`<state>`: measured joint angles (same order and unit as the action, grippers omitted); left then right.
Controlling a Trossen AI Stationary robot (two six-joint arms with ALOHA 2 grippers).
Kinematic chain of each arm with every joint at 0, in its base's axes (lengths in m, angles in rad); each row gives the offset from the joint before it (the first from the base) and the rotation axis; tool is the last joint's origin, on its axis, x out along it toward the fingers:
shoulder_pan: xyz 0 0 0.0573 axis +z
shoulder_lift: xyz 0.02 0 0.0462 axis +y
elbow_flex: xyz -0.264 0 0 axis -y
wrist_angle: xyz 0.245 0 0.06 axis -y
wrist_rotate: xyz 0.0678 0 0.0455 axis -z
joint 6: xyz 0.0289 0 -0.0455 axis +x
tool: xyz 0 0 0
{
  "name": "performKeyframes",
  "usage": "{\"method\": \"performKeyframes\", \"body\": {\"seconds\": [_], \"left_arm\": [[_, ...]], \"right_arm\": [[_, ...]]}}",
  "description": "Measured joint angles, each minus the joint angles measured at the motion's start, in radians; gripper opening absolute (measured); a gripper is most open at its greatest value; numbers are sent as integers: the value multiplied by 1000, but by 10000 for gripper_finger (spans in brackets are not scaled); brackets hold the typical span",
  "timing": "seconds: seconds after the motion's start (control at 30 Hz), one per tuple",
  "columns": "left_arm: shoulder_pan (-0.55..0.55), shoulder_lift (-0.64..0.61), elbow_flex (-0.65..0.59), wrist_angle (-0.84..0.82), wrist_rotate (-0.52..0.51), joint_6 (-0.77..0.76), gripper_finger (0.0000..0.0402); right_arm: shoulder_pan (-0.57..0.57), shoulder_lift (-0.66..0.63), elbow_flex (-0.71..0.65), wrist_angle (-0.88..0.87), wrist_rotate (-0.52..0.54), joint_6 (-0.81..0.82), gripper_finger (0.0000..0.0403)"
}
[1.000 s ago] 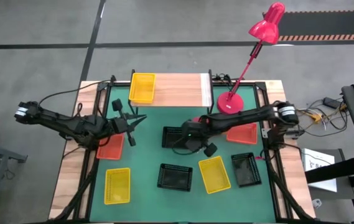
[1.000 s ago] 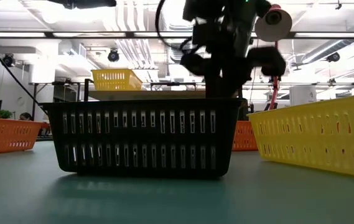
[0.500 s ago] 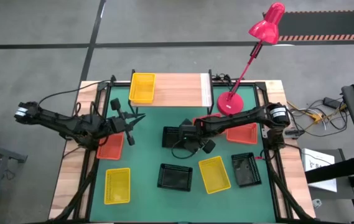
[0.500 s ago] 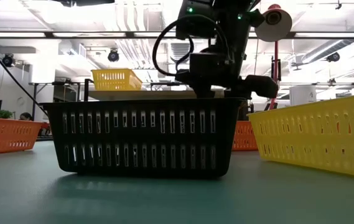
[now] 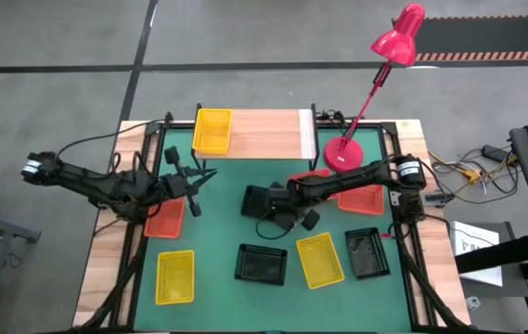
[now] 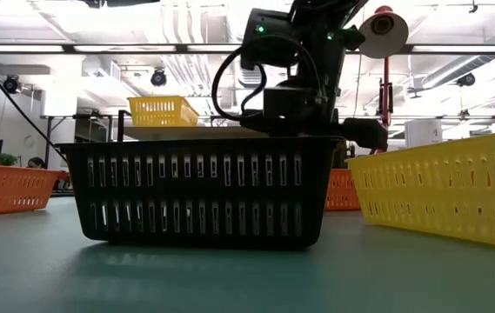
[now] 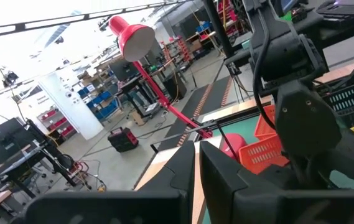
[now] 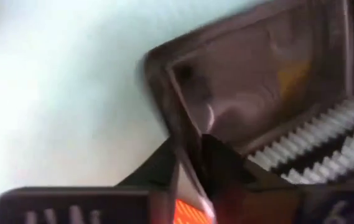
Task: Stack baskets on shelf by color
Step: Put the top black bin on the shelf
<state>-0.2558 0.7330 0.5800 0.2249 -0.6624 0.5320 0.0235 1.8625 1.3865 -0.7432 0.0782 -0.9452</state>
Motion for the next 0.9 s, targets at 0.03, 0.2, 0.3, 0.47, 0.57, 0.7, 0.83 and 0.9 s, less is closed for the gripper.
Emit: {"method": "performKeyframes", "body": {"seconds": [0.03,0.2,0.3,0.47,0.57,0.7,0.83,0.9], "left_arm": [[0,0,0,0,0,0,8],[0,0,0,31,0,2,8],[0,5,-1,75,0,1,8],[0,1,-28,166,-7,-2,8],[-1,-13,-48,168,-31,-24,8],[-1,-55,-81,208,-32,-18,8],[-1,-103,-99,220,-32,-2,8],[-1,-122,-99,221,-32,-3,8]], "right_arm": [[0,-2,0,1,-8,1,40],[15,-8,0,1,-8,10,10],[30,-8,14,-11,-8,45,9],[65,-8,92,-34,-7,185,9],[82,-9,157,-54,0,341,9],[109,-9,248,-101,4,530,9],[153,-9,334,-112,1,653,9],[169,-5,378,-117,-3,729,9]]}}
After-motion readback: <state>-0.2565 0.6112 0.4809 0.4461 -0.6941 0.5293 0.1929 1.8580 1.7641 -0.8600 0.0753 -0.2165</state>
